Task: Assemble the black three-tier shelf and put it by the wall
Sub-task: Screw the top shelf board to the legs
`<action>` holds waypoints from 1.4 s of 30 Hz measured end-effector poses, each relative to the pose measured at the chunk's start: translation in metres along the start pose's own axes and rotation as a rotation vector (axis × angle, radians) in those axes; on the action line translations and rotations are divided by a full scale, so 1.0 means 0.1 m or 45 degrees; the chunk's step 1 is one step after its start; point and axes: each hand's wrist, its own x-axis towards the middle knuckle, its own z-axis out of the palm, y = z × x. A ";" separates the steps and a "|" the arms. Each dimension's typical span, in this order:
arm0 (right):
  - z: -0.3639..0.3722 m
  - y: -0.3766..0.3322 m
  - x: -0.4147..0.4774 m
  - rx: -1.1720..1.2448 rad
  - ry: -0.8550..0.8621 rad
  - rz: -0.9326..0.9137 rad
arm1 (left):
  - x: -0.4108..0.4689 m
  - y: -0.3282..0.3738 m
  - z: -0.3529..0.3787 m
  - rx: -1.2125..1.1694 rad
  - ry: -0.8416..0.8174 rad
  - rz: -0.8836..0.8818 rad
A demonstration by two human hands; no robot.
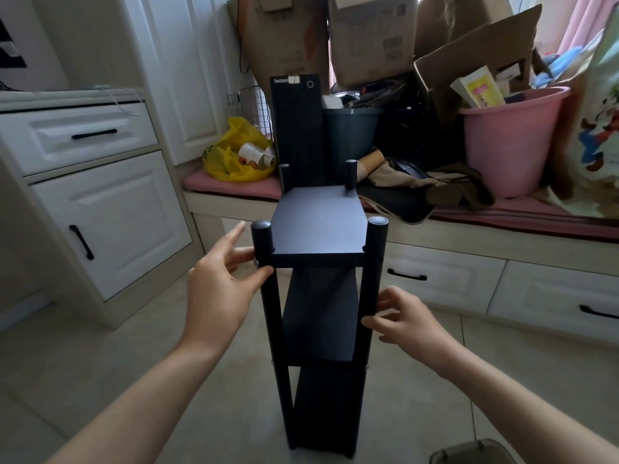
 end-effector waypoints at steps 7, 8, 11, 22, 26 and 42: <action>-0.05 -0.13 -0.04 0.161 0.086 -0.103 | -0.15 0.24 0.07 -0.202 0.059 -0.017; -0.04 -0.13 -0.05 0.180 0.081 -0.102 | -0.19 0.25 0.13 -0.275 -0.097 -0.087; -0.02 -0.12 -0.08 0.240 0.052 -0.072 | -0.30 0.25 0.34 -0.469 -0.575 -0.381; 0.04 -0.14 -0.14 0.411 0.078 0.007 | -0.20 0.18 0.88 -1.221 -0.571 -0.694; 0.03 -0.15 -0.15 0.440 0.057 0.005 | -0.16 0.15 0.91 -1.228 -0.597 -0.591; 0.02 -0.21 -0.13 0.447 -0.019 0.041 | -0.15 0.13 0.86 -1.038 -0.712 -0.451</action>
